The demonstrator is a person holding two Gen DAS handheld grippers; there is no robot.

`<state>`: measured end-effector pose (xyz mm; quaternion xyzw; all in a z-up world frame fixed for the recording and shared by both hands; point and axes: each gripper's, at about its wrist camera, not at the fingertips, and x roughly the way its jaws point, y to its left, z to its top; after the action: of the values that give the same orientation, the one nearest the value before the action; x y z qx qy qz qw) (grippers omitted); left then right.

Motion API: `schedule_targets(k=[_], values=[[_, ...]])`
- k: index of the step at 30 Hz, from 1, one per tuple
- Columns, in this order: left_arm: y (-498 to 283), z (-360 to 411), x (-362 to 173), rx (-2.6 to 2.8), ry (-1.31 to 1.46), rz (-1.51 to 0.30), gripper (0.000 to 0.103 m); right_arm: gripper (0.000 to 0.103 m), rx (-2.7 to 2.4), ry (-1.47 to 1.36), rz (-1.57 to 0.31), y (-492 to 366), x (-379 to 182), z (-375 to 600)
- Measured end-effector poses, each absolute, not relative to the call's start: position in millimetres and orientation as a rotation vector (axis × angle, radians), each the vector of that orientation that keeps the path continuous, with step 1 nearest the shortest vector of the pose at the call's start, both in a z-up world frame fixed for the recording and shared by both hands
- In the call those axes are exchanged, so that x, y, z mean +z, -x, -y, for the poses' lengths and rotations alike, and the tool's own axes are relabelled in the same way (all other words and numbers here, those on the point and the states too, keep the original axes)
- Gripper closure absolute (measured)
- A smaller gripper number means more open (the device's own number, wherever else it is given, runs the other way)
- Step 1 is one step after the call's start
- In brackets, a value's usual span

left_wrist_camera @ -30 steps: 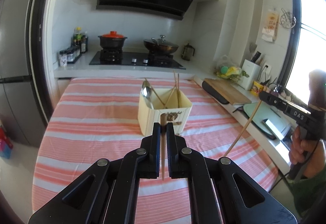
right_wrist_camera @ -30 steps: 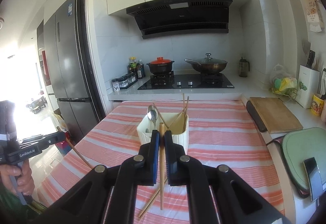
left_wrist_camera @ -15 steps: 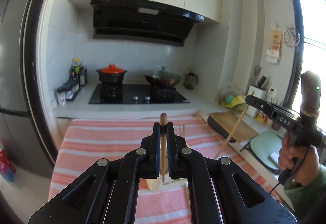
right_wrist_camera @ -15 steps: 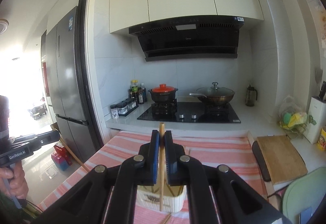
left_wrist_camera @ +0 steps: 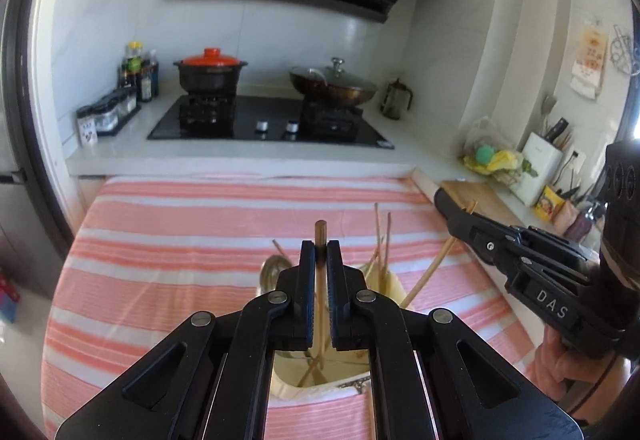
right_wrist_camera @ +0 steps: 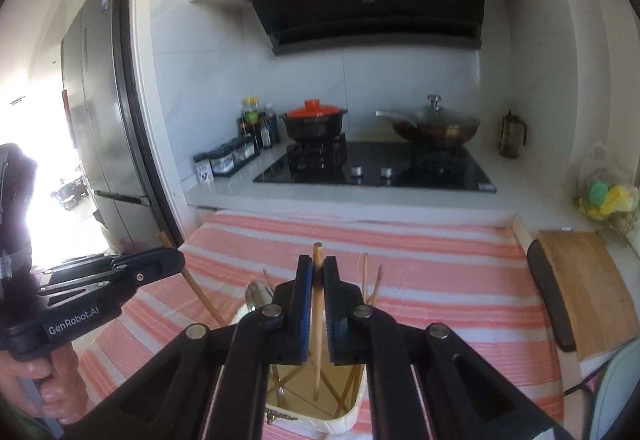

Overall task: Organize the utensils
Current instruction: 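Open the left tool to drop its chopstick while the right tool drops its chopstick into the holder, then move both open tools back toward the last chopsticks on the cloth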

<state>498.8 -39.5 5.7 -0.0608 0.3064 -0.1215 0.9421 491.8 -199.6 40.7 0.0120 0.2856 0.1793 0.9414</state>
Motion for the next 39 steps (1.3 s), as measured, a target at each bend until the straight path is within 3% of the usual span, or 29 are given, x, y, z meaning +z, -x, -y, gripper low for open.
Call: schedule_targets(k=[3,4,5,6,8,9,15,22,27,39], values=[[-510,47,-7,-0.218,0.099,-0.668,0.097,0.093,0.378,-0.076,-0.654,-507,17,201],[-511,48,-7,-0.210,0.091,-0.677,0.094,0.080,0.372,-0.089,-0.657,-509,14,202],[-510,47,-4,-0.202,0.083,-0.680,0.080,0.063,0.364,-0.103,-0.649,-508,15,204],[-507,45,2,-0.194,0.082,-0.671,0.059,0.058,0.360,-0.128,-0.630,-505,19,209],[-491,35,19,-0.180,0.093,-0.610,0.033,0.057,0.363,-0.172,-0.581,-492,38,218],[-481,28,27,-0.172,0.092,-0.583,0.025,0.057,0.368,-0.180,-0.556,-484,49,222],[-404,0,31,-0.206,0.039,-0.626,0.007,0.050,0.368,-0.083,-0.514,-402,76,243],[-300,-18,-77,-0.162,0.110,-0.791,0.005,0.048,0.311,0.261,-0.761,-294,-45,235],[-269,-4,-115,-0.051,0.128,-0.797,0.005,0.048,0.210,0.263,-0.823,-223,-120,237],[-247,22,-118,-0.046,0.036,-0.773,0.005,0.048,0.165,0.132,-0.783,-178,-122,233]])
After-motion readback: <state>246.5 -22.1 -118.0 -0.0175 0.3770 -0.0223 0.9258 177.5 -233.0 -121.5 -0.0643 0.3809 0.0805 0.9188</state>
